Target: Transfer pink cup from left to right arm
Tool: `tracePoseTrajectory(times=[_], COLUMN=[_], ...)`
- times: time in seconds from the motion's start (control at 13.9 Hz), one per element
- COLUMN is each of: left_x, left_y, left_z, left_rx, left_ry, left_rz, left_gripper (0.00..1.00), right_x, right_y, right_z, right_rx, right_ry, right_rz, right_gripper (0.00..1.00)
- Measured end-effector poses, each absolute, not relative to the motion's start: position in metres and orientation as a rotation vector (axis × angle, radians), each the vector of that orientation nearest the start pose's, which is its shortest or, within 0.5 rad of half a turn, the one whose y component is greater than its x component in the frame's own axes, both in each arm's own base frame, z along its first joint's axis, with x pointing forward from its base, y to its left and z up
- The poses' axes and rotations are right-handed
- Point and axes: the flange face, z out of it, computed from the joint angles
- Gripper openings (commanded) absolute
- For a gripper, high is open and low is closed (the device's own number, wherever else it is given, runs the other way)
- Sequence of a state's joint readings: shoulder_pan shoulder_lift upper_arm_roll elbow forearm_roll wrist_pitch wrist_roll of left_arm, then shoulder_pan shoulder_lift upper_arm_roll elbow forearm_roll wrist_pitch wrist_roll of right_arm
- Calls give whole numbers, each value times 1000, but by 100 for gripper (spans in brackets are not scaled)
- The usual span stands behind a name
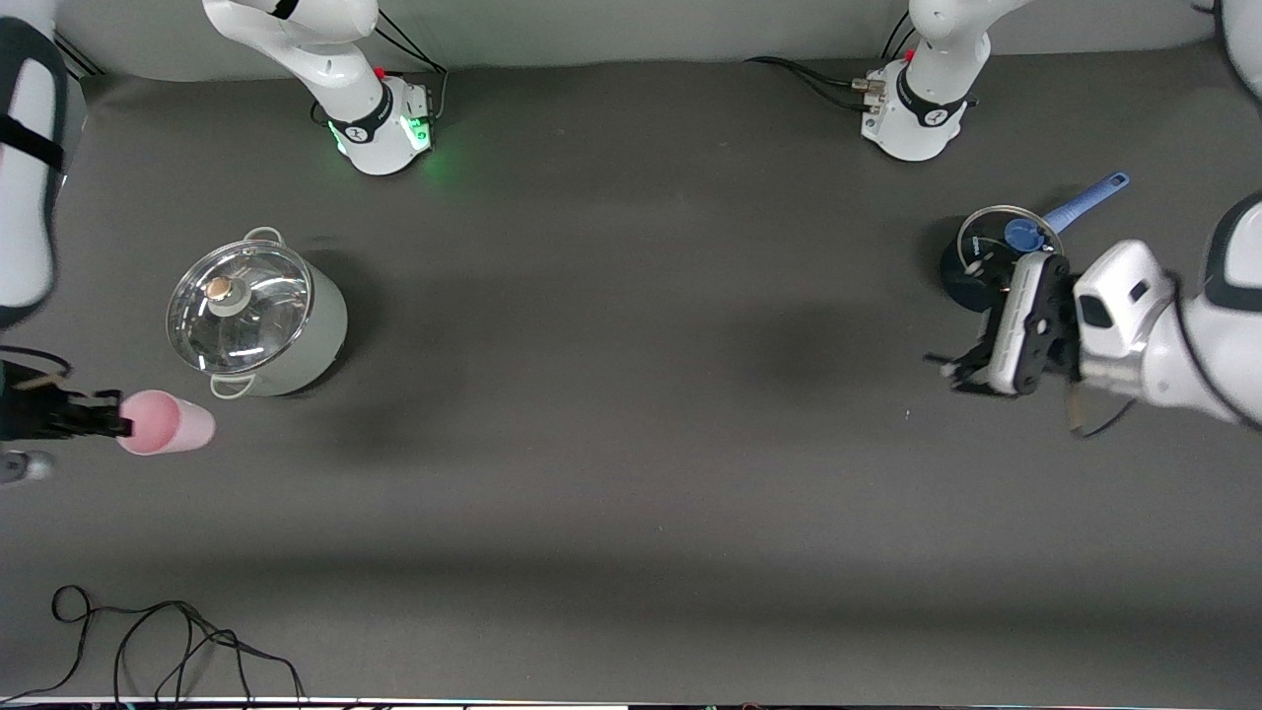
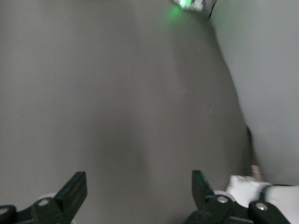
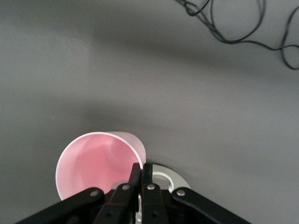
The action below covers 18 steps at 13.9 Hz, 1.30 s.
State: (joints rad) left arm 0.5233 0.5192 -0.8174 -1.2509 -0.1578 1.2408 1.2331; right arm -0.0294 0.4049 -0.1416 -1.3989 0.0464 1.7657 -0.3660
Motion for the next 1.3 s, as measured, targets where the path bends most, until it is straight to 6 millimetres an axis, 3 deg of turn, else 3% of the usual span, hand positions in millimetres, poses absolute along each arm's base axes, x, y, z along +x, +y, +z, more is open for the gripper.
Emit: tracePoseTrajectory(times=[0.29, 0.58, 0.79, 1.01, 1.22, 1.3], left_x=[585, 584, 583, 582, 583, 583], left_y=[-70, -55, -75, -80, -71, -72], left_z=[573, 581, 588, 592, 591, 591], left_rx=[2294, 2767, 2971, 3041, 3052, 3051], left_ry=[-1393, -916, -588, -413, -368, -370], left_rz=[-399, -562, -585, -586, -590, -594], left_gripper=[100, 100, 100, 100, 100, 100], right_x=[681, 701, 708, 712, 714, 714], right_y=[-89, -90, -94, -96, -98, -100], right_z=[398, 317, 274, 251, 255, 256], right_rx=[-3132, -3112, -3088, -3077, -3077, -3078], right_ry=[-338, -394, -428, -412, -403, -399], right_rz=[46, -1, -53, -98, -111, -115], right_gripper=[0, 0, 0, 0, 0, 11])
